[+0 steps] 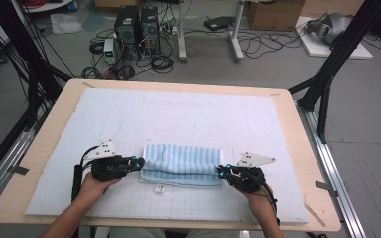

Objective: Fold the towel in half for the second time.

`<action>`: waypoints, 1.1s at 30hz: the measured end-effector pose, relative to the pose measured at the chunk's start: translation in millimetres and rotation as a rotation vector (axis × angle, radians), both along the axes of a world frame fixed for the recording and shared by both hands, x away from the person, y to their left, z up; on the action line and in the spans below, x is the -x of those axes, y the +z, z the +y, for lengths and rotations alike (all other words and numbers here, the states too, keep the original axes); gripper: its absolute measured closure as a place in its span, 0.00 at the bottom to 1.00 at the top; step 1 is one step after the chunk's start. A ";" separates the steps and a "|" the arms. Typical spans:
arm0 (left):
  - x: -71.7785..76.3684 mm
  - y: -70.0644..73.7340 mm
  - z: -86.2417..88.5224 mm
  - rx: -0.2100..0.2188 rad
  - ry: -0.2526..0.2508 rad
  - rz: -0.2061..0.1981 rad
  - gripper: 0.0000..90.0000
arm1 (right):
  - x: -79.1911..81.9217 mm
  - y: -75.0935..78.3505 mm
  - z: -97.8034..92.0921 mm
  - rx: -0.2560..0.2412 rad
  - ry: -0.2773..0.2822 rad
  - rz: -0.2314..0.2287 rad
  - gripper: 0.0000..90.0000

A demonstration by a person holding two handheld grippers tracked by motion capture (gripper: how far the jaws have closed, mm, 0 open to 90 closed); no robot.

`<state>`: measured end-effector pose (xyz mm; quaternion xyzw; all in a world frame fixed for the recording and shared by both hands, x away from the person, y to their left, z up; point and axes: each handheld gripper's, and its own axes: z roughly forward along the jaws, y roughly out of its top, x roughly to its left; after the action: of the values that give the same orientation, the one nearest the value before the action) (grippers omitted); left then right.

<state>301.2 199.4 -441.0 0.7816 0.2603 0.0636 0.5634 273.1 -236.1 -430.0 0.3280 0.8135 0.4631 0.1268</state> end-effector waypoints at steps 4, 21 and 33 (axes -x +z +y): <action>3.6 0.1 0.5 -0.012 -0.018 0.001 0.95 | 6.0 1.1 -2.1 0.005 0.009 -0.015 0.93; -11.9 9.9 -11.2 0.038 0.120 0.022 0.61 | -6.5 7.3 -2.4 -0.092 -0.067 -0.006 0.62; -9.6 -5.6 -28.4 -0.199 0.068 0.087 0.74 | -11.5 -13.7 17.3 0.124 0.015 0.041 0.60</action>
<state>310.8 171.0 -446.6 0.8263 0.3030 0.0742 0.4689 284.6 -218.9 -443.7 0.3230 0.8454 0.4061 0.1270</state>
